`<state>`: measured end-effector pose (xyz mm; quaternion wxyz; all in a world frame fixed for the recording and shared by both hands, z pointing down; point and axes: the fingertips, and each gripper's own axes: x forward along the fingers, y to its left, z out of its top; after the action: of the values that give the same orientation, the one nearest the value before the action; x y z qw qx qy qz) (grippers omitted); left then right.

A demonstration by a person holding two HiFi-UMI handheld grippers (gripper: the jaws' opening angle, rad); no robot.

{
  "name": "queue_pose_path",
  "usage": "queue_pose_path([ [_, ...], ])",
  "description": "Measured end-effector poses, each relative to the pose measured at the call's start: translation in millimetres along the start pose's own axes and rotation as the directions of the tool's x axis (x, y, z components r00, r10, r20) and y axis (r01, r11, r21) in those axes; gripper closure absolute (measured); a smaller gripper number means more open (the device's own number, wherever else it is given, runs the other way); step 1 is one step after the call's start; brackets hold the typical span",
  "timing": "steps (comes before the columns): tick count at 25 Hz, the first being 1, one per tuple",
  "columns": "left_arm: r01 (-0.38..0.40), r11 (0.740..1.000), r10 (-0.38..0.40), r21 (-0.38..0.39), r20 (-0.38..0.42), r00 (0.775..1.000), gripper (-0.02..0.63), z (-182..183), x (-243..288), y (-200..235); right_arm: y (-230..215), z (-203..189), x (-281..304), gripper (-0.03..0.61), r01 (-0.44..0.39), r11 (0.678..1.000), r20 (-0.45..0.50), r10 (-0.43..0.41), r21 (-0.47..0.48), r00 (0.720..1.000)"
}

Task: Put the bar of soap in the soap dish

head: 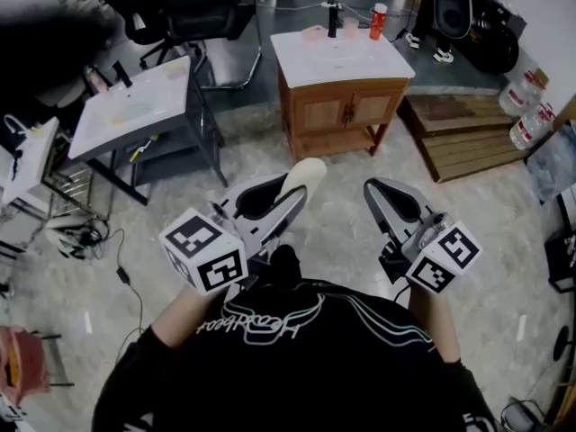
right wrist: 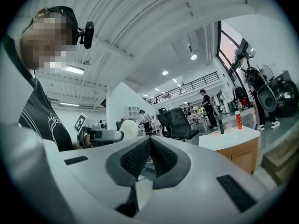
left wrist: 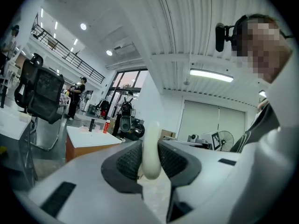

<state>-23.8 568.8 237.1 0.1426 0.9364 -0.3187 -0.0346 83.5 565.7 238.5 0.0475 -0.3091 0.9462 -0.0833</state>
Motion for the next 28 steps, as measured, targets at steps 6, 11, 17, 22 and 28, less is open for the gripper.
queue_pose_path([
  [6,-0.013,1.0,0.013,-0.027,-0.004,1.0,0.492,-5,22,38,-31,-17,26,0.552,-0.007,1.0,-0.015,0.008,0.027,1.0],
  [11,-0.009,0.996,0.008,-0.089,-0.01,1.0,0.492,-11,39,74,-55,-28,51,0.552,-0.019,0.999,-0.031,0.02,0.047,0.999],
  [17,-0.014,0.993,0.011,-0.115,-0.024,1.0,0.492,-5,61,134,-97,-30,104,0.552,-0.015,0.997,-0.046,0.018,0.069,0.999],
  [22,-0.003,0.989,-0.003,-0.148,-0.041,0.999,0.492,13,98,208,-154,-26,161,0.552,0.021,0.995,-0.067,-0.014,0.099,0.998],
  [28,0.018,0.981,-0.032,-0.191,-0.072,0.997,0.492,40,157,309,-235,-17,242,0.552,0.065,0.988,-0.094,-0.052,0.141,0.994],
])
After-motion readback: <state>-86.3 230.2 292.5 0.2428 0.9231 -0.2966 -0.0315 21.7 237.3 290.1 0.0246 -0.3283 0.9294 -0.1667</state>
